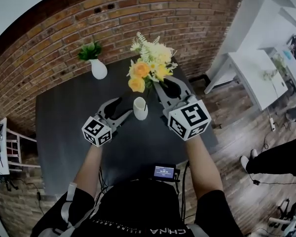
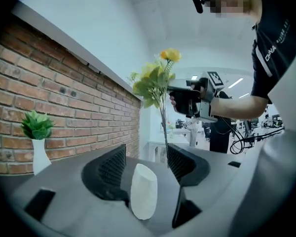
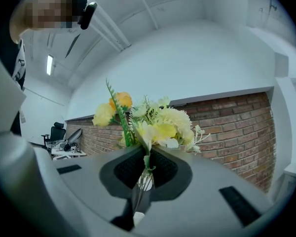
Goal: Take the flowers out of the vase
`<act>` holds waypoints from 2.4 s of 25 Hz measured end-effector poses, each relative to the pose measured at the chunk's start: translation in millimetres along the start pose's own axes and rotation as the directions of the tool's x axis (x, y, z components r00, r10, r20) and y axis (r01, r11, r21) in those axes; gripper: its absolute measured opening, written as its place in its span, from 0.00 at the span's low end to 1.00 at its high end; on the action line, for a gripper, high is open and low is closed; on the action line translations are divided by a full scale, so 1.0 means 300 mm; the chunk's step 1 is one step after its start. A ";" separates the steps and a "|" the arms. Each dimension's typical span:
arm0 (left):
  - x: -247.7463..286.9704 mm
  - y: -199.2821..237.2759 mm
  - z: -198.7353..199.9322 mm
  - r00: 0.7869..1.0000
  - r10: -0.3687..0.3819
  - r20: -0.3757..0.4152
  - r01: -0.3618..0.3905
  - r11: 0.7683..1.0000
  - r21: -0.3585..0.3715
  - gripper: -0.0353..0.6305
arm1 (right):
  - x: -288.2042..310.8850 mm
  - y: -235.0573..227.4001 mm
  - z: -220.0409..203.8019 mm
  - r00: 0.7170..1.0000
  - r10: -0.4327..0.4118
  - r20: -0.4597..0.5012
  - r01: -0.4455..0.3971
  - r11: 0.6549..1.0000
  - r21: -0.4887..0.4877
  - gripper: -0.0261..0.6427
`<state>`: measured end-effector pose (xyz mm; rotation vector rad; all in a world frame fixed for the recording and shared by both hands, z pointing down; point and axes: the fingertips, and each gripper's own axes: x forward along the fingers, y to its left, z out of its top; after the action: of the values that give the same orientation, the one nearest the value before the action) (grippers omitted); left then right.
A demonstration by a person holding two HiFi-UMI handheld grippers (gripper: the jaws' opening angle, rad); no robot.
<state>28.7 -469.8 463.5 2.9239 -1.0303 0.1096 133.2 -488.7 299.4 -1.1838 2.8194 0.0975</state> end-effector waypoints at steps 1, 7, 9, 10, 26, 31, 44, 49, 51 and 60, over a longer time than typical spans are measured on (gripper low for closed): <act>-0.006 -0.001 0.015 1.000 0.001 0.003 -0.001 1.000 -0.001 0.45 | -0.011 -0.001 -0.017 1.000 -0.003 -0.012 0.003 1.000 0.012 0.07; -0.010 -0.044 0.055 1.000 -0.014 0.006 0.014 1.000 0.006 0.38 | -0.080 0.008 -0.167 0.995 -0.016 -0.095 0.027 0.993 0.112 0.07; 0.000 -0.073 0.050 1.000 -0.031 -0.001 0.031 0.999 0.005 0.37 | -0.107 0.016 -0.226 0.992 -0.020 -0.127 0.037 0.990 0.136 0.07; 0.006 -0.088 0.047 0.999 -0.041 -0.003 0.041 0.999 0.007 0.32 | -0.119 0.021 -0.254 0.990 -0.021 -0.142 0.042 0.988 0.147 0.07; 0.027 -0.135 0.045 0.997 -0.078 0.006 0.078 0.997 -0.009 0.06 | -0.161 0.037 -0.361 0.983 -0.019 -0.184 0.061 0.973 0.224 0.07; 0.023 -0.140 0.041 0.997 -0.079 0.000 0.079 0.997 -0.012 0.06 | -0.158 0.050 -0.363 0.982 -0.006 -0.188 0.050 0.971 0.233 0.07; 0.036 -0.156 0.013 0.996 -0.087 -0.013 0.087 0.996 -0.028 0.06 | -0.174 0.063 -0.391 0.977 0.009 -0.212 0.041 0.972 0.233 0.07; 0.037 -0.155 0.002 0.996 -0.086 -0.021 0.085 0.996 -0.031 0.06 | -0.179 0.061 -0.399 0.977 0.007 -0.213 0.044 0.970 0.238 0.07; 0.037 -0.155 0.000 0.996 -0.085 -0.023 0.084 0.996 -0.030 0.06 | -0.180 0.060 -0.398 0.977 0.007 -0.212 0.044 0.970 0.238 0.07; 0.034 -0.154 0.000 0.997 -0.076 -0.027 0.075 0.997 -0.028 0.06 | -0.182 0.062 -0.398 0.978 0.014 -0.206 0.037 0.970 0.240 0.07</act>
<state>65.6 -440.3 463.8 2.9244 -0.9088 0.1324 152.0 -447.9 424.1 -1.2157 2.8876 -0.3836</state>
